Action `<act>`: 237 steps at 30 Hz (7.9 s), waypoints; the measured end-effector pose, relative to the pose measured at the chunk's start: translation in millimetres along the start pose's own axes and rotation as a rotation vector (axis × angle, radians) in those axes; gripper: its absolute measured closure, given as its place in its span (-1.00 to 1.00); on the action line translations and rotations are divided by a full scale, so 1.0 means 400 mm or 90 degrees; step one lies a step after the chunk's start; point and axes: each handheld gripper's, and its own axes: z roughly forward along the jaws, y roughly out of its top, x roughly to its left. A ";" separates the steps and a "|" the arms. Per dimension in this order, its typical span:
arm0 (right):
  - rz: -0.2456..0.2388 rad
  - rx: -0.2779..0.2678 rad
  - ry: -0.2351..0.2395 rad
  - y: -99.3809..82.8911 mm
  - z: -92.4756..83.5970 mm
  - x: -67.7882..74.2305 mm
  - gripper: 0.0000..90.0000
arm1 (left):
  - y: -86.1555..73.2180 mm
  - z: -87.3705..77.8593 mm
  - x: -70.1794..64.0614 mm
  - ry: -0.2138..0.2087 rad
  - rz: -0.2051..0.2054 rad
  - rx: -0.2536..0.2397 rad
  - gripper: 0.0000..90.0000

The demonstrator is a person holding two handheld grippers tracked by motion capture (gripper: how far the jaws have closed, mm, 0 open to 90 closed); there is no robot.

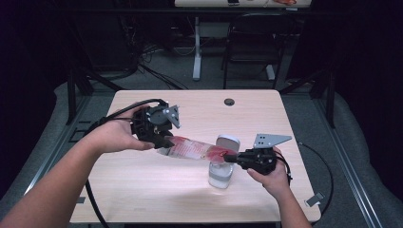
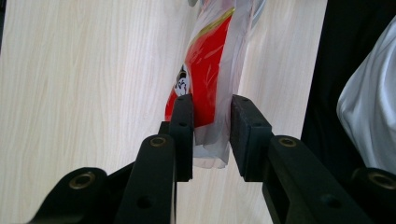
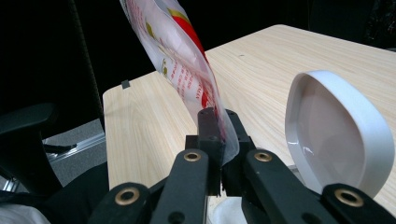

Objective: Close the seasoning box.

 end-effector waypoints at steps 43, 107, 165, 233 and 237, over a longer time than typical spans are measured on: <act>-0.011 0.010 -0.010 0.011 -0.018 0.020 0.99 | 0.014 -0.020 -0.004 0.004 0.014 -0.008 0.62; -0.002 0.015 -0.018 -0.015 -0.009 0.022 0.92 | 0.031 -0.018 -0.006 -0.004 0.023 -0.022 0.71; 0.012 0.023 -0.005 -0.022 -0.028 0.013 0.98 | 0.066 -0.021 -0.008 0.001 0.036 -0.025 0.72; 0.035 0.030 -0.012 -0.053 -0.042 -0.004 0.98 | 0.135 -0.026 -0.015 -0.002 0.069 -0.033 0.72; 0.036 0.031 -0.012 -0.054 -0.042 -0.005 0.98 | 0.138 -0.027 -0.016 -0.002 0.070 -0.031 0.72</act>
